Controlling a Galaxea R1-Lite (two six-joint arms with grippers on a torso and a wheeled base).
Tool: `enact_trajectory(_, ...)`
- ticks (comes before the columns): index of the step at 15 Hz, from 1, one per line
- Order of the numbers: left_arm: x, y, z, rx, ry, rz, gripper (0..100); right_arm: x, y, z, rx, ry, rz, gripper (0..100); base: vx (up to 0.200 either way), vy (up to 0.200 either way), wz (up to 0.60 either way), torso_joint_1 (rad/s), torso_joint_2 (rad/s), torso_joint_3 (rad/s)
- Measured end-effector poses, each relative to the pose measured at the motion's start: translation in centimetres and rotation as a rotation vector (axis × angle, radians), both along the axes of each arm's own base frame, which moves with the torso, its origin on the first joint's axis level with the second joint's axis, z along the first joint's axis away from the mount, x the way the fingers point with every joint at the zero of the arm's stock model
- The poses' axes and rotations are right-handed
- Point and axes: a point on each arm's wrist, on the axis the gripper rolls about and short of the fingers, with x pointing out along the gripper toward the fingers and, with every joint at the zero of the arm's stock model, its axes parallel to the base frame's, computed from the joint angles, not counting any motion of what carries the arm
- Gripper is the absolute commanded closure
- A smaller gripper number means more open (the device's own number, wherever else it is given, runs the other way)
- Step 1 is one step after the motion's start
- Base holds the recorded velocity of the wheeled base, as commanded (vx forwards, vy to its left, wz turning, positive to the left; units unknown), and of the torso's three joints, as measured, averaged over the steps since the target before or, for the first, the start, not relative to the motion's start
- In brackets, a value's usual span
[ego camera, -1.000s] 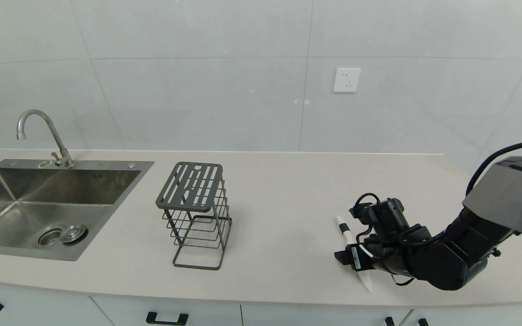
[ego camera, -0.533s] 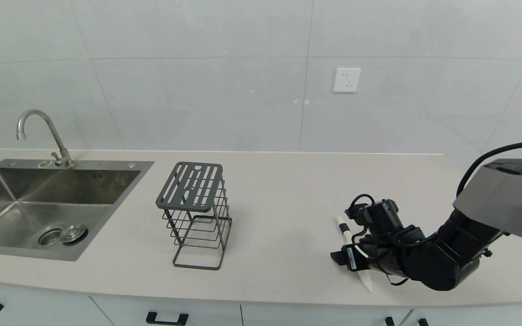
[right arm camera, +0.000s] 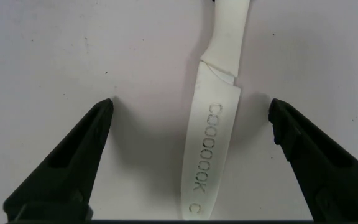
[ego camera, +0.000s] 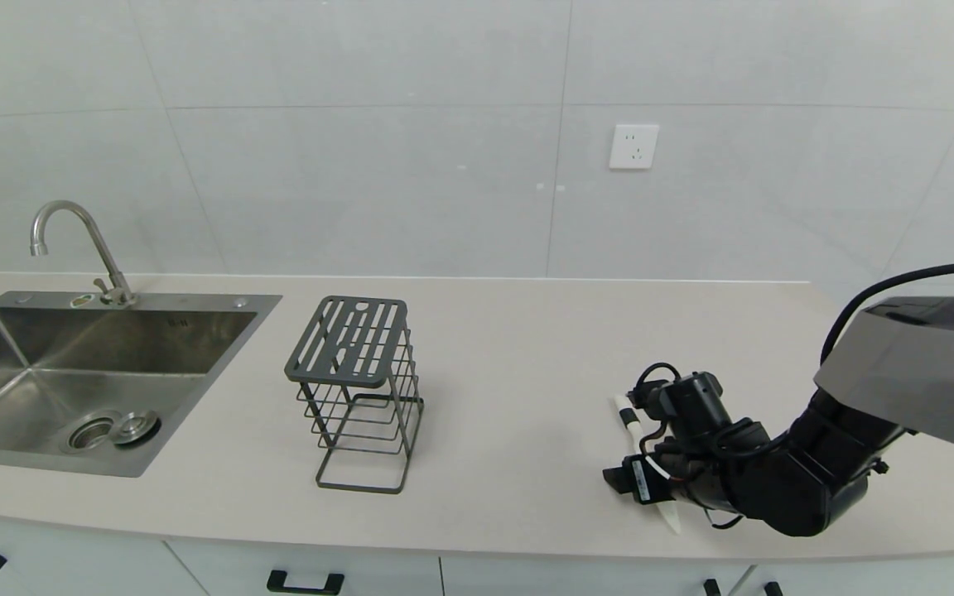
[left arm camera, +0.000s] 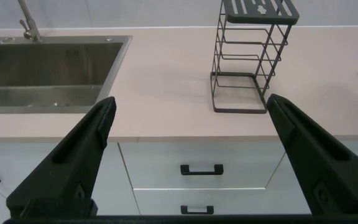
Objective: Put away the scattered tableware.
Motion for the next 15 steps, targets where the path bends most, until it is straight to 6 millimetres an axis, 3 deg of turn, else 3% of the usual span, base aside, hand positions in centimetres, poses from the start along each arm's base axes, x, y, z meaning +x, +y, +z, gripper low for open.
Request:
enact_trajectory(10, 0.0, 0.0, 0.0, 0.000, 0.000, 0.000, 0, 0.3, 0.0, -1.0, -0.002, 0.005, -0.006, 100, 0.000, 0.000, 0.00, 0.000, 0.00, 0.000)
enact_trajectory(15, 0.0, 0.0, 0.0, 0.000, 0.000, 0.000, 0, 1.3, 0.1, 1.1, 0.054, -0.107, -0.001, 100, 0.000, 0.000, 0.00, 0.000, 0.00, 0.000)
